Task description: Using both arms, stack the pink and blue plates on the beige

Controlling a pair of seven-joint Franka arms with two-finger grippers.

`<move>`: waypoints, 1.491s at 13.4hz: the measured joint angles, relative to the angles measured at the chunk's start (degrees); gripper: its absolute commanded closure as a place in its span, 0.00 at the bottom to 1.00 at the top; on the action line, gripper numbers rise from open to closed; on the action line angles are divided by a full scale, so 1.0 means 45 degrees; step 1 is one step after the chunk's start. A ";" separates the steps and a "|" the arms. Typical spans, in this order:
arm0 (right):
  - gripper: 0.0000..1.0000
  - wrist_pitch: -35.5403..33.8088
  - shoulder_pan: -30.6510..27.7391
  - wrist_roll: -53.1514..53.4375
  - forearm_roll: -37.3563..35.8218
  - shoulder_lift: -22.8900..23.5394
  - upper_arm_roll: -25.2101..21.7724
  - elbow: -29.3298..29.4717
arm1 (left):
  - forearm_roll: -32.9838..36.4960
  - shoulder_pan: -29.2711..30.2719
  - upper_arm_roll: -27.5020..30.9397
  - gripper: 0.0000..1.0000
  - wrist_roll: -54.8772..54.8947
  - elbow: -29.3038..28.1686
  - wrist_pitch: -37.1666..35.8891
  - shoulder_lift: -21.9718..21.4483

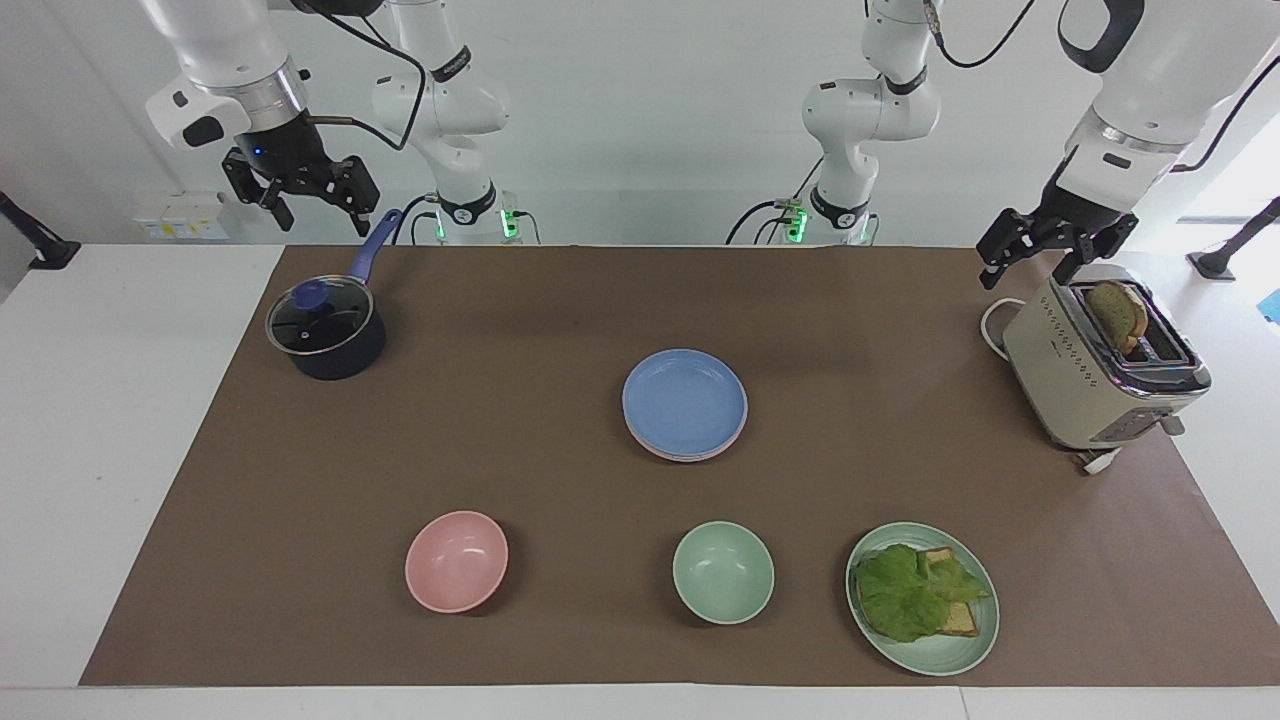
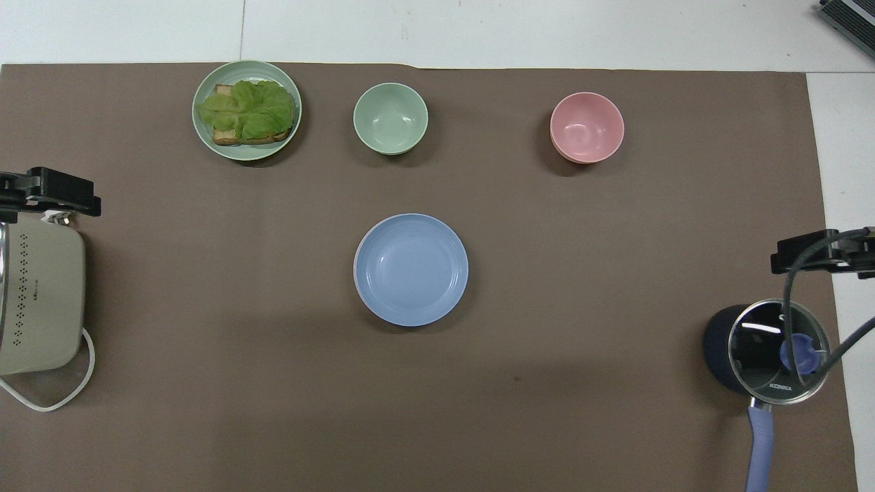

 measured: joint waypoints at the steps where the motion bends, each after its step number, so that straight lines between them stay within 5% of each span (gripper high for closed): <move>1: 0.00 0.0000 -0.0001 0.0000 0.0025 0.0000 -0.0004 0.0000 | 0.0000 0.0000 0.0000 0.00 0.0000 0.0000 0.0000 0.0000; 20: 0.00 0.0099 -0.0009 -0.0331 -0.0045 0.0000 0.0012 -0.0020 | 0.0000 0.0000 0.0000 0.00 0.0000 0.0000 0.0000 0.0000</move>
